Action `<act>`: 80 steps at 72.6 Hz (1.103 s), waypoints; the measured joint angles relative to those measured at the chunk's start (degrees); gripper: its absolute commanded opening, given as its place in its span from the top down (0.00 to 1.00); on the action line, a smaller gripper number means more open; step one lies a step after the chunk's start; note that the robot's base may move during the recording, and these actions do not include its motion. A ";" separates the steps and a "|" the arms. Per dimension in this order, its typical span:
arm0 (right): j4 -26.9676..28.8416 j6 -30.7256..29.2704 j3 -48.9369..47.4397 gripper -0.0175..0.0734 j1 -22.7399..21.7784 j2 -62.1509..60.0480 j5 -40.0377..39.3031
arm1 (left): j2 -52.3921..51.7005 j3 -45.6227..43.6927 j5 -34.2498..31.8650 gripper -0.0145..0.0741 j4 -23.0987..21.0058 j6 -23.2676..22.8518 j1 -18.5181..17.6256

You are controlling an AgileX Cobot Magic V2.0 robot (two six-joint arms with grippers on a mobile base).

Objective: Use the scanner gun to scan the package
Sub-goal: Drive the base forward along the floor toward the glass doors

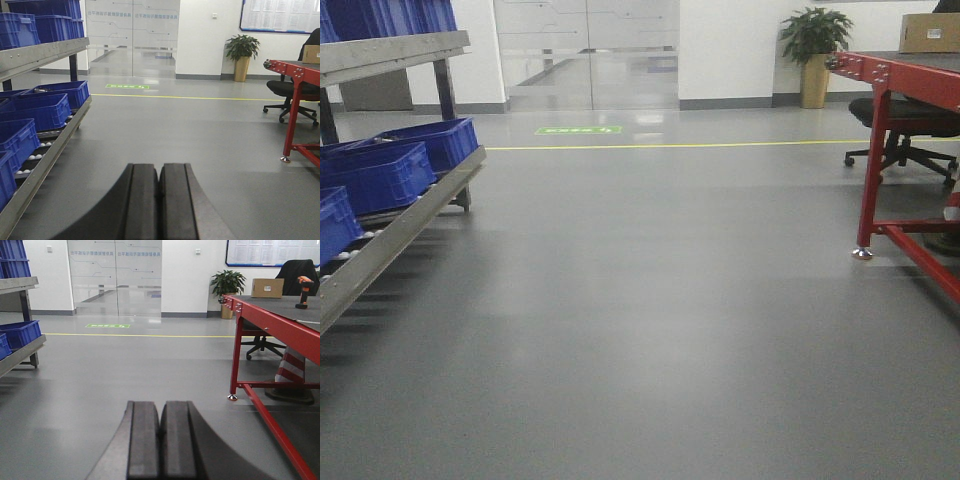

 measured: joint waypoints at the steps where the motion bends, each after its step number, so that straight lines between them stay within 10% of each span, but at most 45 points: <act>1: 0.00 0.00 0.00 0.99 0.00 0.00 0.00 | 0.00 0.00 0.00 0.96 0.00 0.00 0.00; 80: 0.00 0.00 0.00 0.99 0.00 0.00 0.00 | 0.00 0.00 0.00 0.96 0.00 0.00 0.00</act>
